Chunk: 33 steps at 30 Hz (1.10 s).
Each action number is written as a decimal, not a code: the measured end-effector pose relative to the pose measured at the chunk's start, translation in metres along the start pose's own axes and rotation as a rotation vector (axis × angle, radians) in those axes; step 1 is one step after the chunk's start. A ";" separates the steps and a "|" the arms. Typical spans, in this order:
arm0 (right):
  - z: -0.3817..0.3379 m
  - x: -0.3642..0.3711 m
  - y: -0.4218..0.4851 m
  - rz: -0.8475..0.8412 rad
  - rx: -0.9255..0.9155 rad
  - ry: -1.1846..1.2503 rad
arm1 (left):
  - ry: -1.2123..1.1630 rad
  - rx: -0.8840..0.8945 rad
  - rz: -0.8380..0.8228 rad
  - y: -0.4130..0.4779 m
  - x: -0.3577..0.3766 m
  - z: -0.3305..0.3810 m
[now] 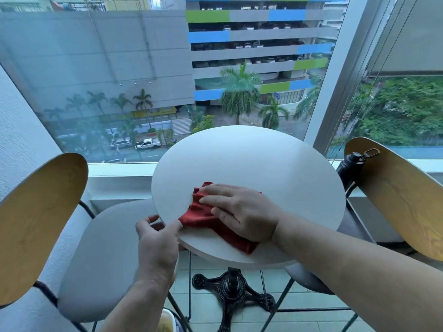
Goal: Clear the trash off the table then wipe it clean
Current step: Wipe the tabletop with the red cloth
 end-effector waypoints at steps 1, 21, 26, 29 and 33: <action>0.003 -0.002 -0.004 0.068 0.074 0.002 | 0.079 0.038 0.029 0.002 -0.002 0.004; 0.020 -0.056 -0.052 -0.001 0.742 0.167 | 1.165 0.573 -0.667 0.042 0.087 0.082; 0.015 -0.097 -0.071 0.384 0.725 0.570 | 0.641 0.478 -0.802 0.026 0.090 0.107; 0.014 -0.133 -0.086 0.638 0.689 0.860 | 0.242 0.315 -0.921 -0.004 0.109 0.126; 0.025 -0.166 -0.109 0.838 0.687 1.044 | -0.104 0.236 -0.808 -0.038 0.144 0.139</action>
Point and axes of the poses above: each hand's wrist, its own y-axis towards the middle knuckle, its own x-axis out of the palm, z = x × y, the point moved 4 cm from there along y, towards the middle knuckle, and after that the axes turned 3 degrees about z, right-handed, at the moved point
